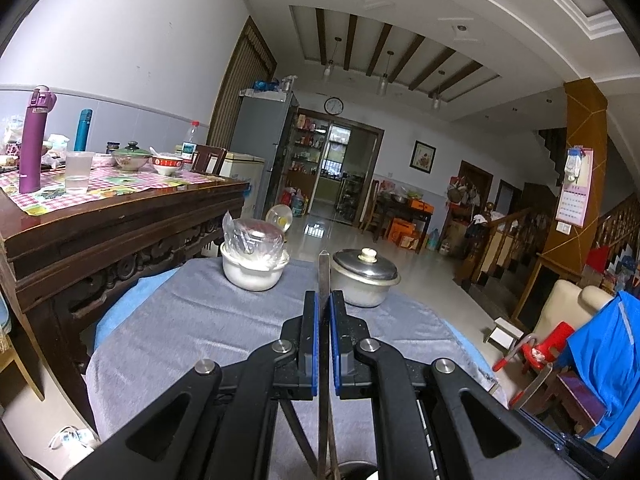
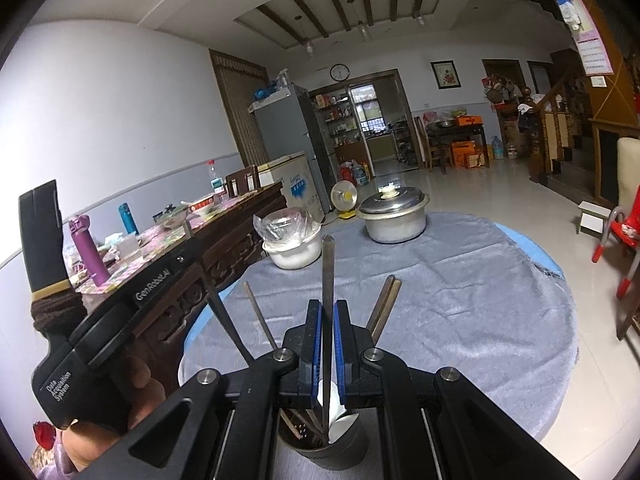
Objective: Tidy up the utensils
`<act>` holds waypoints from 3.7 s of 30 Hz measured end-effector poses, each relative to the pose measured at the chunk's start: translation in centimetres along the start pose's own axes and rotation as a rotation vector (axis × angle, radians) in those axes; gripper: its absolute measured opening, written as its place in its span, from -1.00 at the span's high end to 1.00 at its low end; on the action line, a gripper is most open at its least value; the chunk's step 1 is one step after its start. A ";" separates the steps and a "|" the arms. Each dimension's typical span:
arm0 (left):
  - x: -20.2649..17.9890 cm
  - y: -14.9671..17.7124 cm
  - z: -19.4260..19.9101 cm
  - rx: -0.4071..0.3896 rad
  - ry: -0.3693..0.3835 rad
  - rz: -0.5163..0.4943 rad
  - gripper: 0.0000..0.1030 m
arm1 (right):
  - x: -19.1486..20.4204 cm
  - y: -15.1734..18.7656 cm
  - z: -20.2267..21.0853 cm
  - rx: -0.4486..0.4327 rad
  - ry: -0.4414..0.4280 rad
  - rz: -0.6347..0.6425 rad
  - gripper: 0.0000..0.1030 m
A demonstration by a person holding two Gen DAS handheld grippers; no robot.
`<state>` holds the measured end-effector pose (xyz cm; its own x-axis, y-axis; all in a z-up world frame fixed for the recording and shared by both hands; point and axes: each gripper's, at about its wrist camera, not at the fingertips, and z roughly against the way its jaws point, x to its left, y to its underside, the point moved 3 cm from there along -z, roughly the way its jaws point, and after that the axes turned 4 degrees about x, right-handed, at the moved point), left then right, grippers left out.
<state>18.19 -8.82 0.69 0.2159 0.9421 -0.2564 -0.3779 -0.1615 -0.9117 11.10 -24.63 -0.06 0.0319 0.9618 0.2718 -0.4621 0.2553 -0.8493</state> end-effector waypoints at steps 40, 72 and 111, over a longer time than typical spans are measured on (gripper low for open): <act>2.3 2.1 2.6 0.171 -0.073 -0.049 0.25 | 0.7 1.8 -1.4 0.117 -0.080 -0.068 0.82; 3.6 2.8 7.2 0.284 -0.302 -0.253 -0.72 | -1.4 3.0 3.5 0.117 0.000 -0.052 -0.23; 3.7 4.7 7.9 0.326 -0.339 -0.303 -0.75 | 0.1 6.9 1.8 0.275 0.097 0.015 -0.25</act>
<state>10.10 -3.77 -2.00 0.0772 0.9827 0.1682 -0.6143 0.1798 -0.7683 6.34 -23.00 -5.06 0.1016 0.9735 0.2049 -0.6857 0.2177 -0.6946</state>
